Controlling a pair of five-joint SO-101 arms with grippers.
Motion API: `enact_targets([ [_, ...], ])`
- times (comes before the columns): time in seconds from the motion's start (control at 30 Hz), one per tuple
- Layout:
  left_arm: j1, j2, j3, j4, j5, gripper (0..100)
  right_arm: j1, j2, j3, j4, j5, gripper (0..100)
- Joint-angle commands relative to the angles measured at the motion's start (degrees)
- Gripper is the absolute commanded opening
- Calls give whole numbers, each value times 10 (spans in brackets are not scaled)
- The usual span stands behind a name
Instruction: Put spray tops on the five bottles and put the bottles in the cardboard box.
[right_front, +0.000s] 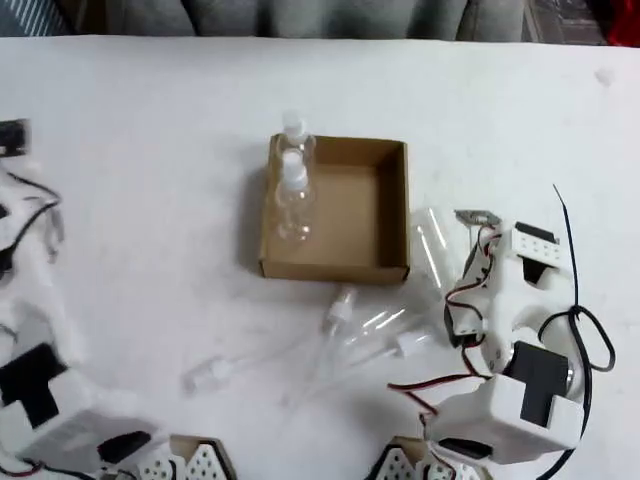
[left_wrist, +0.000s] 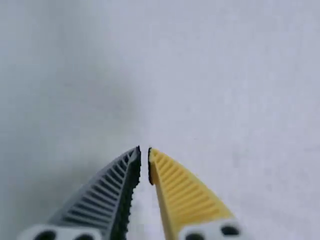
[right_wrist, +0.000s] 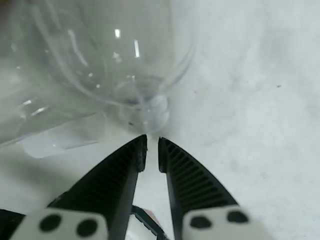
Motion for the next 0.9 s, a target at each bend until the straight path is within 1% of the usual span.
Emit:
enact_targets([
  [0.0,-77,-98,-40,11,-2,24,-6,-19,-3,-5,-5,15],
  [0.13,-111,-163,-39,105,-5,37,-15,-19,-3,-5,-5,15],
  [0.2,-113,-186,-28,150,-6,85,-26,-19,-2,-5,-5,15],
  [0.27,-111,-209,-1,172,-6,150,-27,-19,-2,-5,-4,15],
  [0.33,-110,-240,33,176,-6,203,-26,-19,-2,-5,-3,15],
  [0.43,-107,-300,98,165,-10,255,-23,-19,-1,-5,-2,15],
  [0.53,-87,-364,179,144,-62,278,-23,-19,-1,-5,-2,15],
  [0.6,-77,-393,232,125,-77,278,-23,-19,-1,-5,-2,15],
  [0.7,-73,-396,271,105,-79,279,-23,-19,2,-5,-2,15],
  [0.87,-76,-325,271,104,-76,282,-23,-19,6,-5,-2,15],
])
